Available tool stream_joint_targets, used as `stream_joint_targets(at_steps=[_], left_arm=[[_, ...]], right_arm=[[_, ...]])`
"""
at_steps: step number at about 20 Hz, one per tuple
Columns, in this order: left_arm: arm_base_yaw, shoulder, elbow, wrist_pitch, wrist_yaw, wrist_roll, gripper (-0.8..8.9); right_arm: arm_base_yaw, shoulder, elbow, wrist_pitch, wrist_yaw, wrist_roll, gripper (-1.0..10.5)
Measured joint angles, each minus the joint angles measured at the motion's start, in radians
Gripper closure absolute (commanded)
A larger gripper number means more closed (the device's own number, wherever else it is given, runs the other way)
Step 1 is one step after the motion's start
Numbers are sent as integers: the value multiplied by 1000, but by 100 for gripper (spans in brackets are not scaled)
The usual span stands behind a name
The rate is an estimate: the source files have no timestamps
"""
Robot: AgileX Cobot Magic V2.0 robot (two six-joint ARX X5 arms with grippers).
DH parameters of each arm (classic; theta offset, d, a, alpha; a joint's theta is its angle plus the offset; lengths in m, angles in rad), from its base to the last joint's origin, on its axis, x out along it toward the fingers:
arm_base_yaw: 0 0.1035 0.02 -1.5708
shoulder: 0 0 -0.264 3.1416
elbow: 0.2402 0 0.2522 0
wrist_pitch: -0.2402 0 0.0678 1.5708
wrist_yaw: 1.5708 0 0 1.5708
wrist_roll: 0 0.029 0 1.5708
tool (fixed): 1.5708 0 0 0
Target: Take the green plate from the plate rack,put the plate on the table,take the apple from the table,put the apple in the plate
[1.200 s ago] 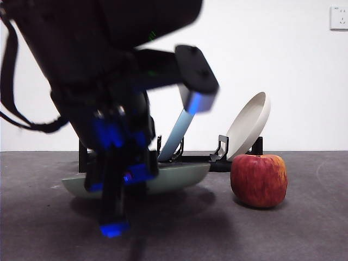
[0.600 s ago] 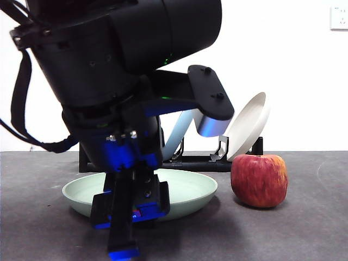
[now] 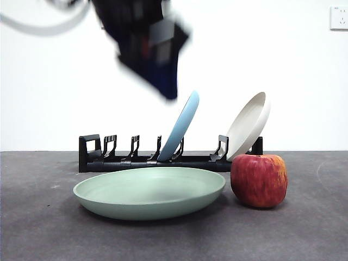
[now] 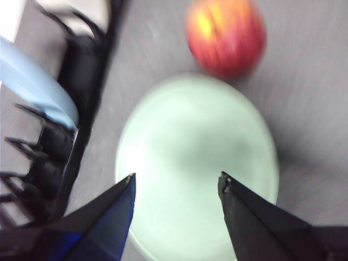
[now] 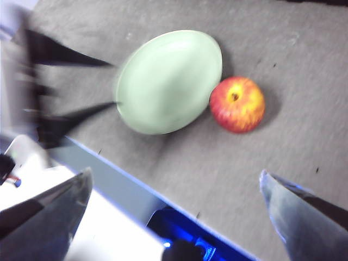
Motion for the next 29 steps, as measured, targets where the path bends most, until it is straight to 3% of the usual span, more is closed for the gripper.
stream_joint_targets(at_steps=[2,10,14,20,29], left_arm=[[0,-59,48,-29,108,-26,553],[0,-204,137,-156,68,-140,553],[0,-345,198,-216,88,-214,553],[0,-438,201,-290,119,-305,553],[0,-446,201,-334,119,-332,554]], right_arm=[[3,47,0,37,0,2,230],[133,265,0,217,81,11,226],[227,421,0,317,234,13,226],[297,625,1,436,332,14,226],[335,771,1,498,397,13,226]])
